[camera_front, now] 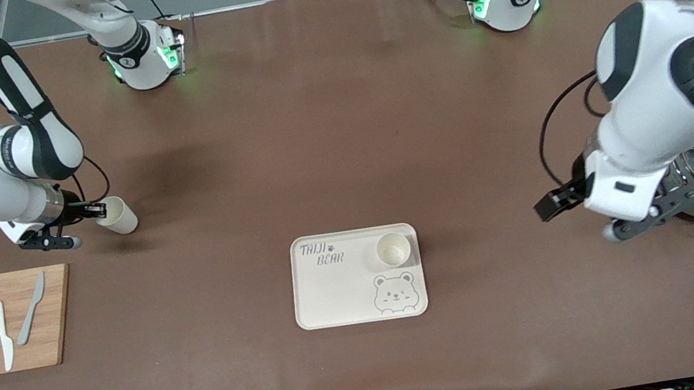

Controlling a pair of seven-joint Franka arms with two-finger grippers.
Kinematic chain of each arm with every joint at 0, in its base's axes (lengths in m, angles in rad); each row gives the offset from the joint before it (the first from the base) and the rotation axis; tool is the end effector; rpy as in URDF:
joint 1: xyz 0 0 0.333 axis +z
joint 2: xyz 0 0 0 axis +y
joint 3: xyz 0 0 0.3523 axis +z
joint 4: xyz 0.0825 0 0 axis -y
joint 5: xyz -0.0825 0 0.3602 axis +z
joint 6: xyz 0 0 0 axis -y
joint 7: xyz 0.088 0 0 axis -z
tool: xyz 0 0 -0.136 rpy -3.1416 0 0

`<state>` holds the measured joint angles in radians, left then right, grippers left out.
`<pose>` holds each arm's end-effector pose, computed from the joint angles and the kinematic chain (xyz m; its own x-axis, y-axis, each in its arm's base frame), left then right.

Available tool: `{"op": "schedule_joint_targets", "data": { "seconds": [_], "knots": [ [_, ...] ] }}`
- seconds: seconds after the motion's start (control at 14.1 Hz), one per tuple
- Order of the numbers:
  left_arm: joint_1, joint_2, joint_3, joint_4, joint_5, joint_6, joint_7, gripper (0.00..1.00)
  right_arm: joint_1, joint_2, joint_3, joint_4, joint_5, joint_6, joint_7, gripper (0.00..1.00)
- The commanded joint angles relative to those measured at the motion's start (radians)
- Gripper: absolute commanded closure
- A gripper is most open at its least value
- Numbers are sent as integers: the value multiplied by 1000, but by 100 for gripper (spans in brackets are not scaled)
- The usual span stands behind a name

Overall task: Place white IKEA cup upright on tray with both arms
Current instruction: 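Grasp the second white cup with the right gripper while the left withdraws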

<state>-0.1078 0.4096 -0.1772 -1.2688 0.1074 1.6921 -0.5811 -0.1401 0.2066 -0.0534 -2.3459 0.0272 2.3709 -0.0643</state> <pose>0.6547 -0.1530 0.5350 0.9550 0.2942 0.0365 0.2951 -0.9553 -0.0198 0.4748 -0.0925 0.2577 0.9729 -0.1459 -0.1796 -0.1511 -0.9884 -0.0157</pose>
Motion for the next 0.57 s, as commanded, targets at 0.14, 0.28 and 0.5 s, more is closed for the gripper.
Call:
{"op": "schedule_joint_targets", "data": {
  "seconds": [0.14,0.28,0.5],
  "knots": [
    [89,-129,-15,-56,9,-132,159,0,0,-1,6,84,19,-74,12,100],
    [117,-185,-15,-95,8,-152,217,0,23,8,6,178,28,-203,85,100],
    [160,-294,-16,-193,-14,-157,294,0,79,31,4,310,114,-347,167,100]
  ]
}}
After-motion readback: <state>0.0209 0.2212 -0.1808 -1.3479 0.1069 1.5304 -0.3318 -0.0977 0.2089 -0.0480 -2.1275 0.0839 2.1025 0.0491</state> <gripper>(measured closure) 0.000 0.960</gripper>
